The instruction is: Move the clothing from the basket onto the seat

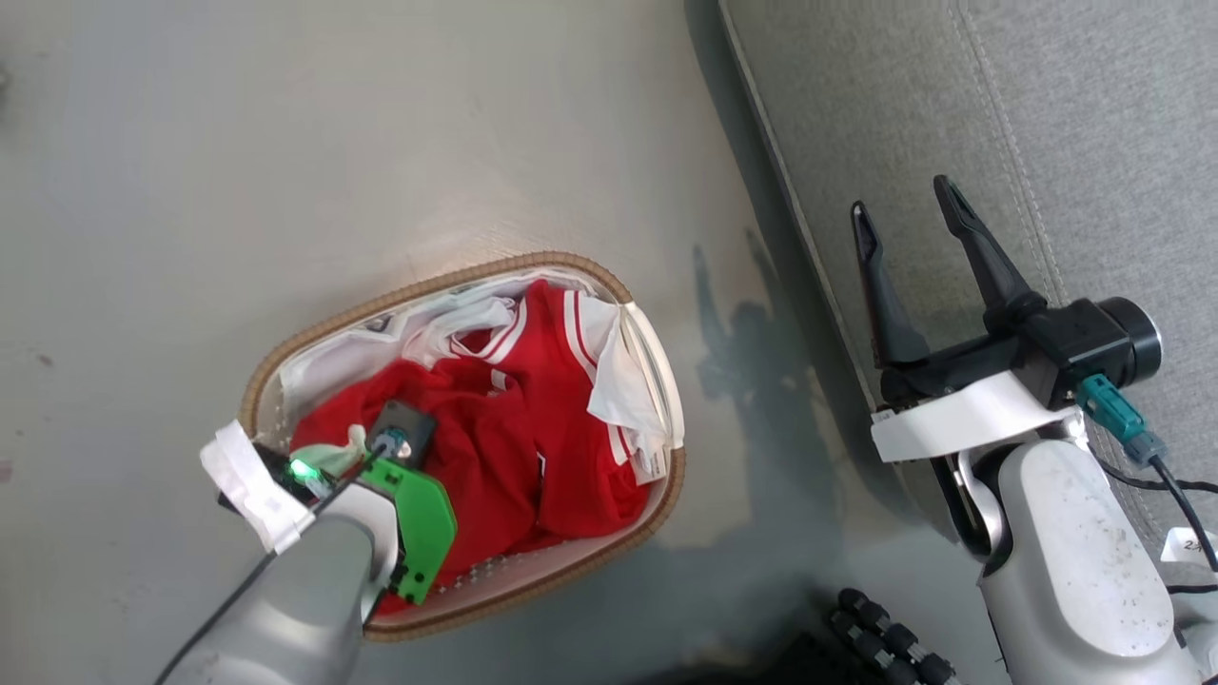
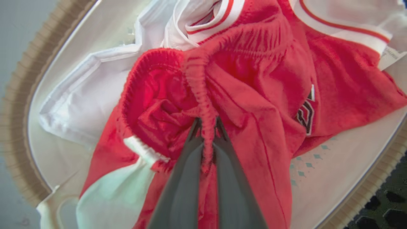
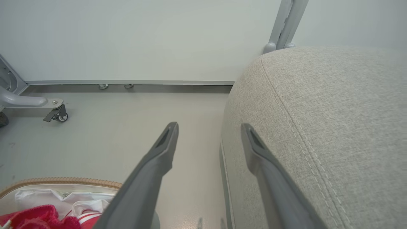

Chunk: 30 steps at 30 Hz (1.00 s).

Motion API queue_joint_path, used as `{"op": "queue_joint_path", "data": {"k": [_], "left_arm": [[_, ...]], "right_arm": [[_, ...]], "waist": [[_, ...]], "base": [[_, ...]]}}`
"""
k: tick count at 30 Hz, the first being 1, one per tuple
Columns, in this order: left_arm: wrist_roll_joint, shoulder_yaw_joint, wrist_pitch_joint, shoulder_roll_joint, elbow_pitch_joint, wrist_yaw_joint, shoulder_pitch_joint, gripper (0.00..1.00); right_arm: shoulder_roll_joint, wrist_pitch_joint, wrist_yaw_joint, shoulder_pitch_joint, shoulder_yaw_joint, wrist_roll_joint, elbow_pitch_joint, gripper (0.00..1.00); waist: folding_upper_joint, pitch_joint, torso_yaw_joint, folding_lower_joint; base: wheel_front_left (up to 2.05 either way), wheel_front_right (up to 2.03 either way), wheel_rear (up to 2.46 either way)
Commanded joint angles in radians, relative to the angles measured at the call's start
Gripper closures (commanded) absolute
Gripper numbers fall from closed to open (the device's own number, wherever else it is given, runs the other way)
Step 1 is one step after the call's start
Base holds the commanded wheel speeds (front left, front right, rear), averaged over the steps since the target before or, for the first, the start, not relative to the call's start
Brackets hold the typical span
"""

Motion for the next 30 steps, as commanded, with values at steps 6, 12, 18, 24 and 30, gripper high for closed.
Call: {"op": "queue_joint_path", "data": {"k": [6,12,18,24,30], "left_arm": [[-0.039,-0.031,-0.072,-0.007,-0.054,-0.002,0.071,1.00],[-0.055,-0.046,-0.116,0.000,-0.140,-0.002,0.121,1.00],[-0.082,0.009,-0.121,0.028,-0.307,-0.002,0.183,1.00],[-0.049,0.028,-0.121,0.082,-0.447,-0.002,0.195,1.00],[-0.017,-0.011,-0.100,0.145,-0.539,-0.002,0.103,1.00]], "right_arm": [[-0.004,-0.002,-0.001,0.058,-0.024,-0.043,0.020,0.00],[-0.004,-0.002,-0.001,0.119,-0.044,-0.070,0.040,0.00],[-0.004,-0.002,-0.001,0.188,-0.062,-0.078,0.058,0.00],[-0.004,-0.002,-0.001,0.241,-0.054,-0.088,0.068,0.00],[-0.004,-0.002,-0.001,0.274,-0.041,-0.100,0.077,0.00]], "waist": [[-0.0001,-0.170,0.077,0.0000],[-0.0001,-0.309,0.120,0.0000],[-0.0001,-0.439,0.149,0.0000],[-0.0001,-0.540,0.159,0.0000],[-0.0001,-0.615,0.161,0.0000]], "base": [[0.00,0.00,0.00],[0.00,0.00,0.00],[0.00,0.00,0.00],[0.00,0.00,0.00],[0.00,0.00,0.00]]}}
